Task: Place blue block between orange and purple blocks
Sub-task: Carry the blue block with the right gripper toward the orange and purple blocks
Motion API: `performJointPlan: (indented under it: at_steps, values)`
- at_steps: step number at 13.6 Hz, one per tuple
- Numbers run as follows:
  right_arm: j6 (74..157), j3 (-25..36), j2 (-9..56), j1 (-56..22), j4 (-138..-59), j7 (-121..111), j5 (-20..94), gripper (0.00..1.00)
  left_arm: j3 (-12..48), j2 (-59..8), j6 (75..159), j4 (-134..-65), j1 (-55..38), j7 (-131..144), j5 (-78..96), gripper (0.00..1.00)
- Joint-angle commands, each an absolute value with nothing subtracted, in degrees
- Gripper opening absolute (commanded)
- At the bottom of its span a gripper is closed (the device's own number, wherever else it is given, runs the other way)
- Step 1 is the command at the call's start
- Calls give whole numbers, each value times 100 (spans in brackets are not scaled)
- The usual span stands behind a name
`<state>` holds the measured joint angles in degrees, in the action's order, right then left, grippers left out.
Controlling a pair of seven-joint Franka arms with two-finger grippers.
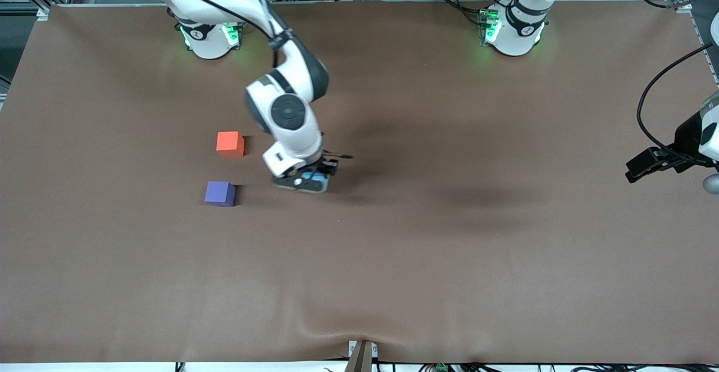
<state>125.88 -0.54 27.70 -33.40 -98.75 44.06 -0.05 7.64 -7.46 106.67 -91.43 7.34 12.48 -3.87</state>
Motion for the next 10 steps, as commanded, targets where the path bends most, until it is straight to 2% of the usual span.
performJointPlan:
  at_steps: [1, 5, 10]
  values:
    - [11920, -167, 2155, -2718, -9984, 3677, 87, 4, 826, -633, 10662, -9158, 756, 1143, -281, 100]
    - [11058, -141, 1539, -1979, -10046, 2769, 220, 4, 958, -396, 10372, -9149, 765, 1151, -281, 100]
    - [10836, -132, 1310, -1424, -10238, 2224, 211, 4, 975, -246, 10046, -9158, 765, 1142, -281, 100]
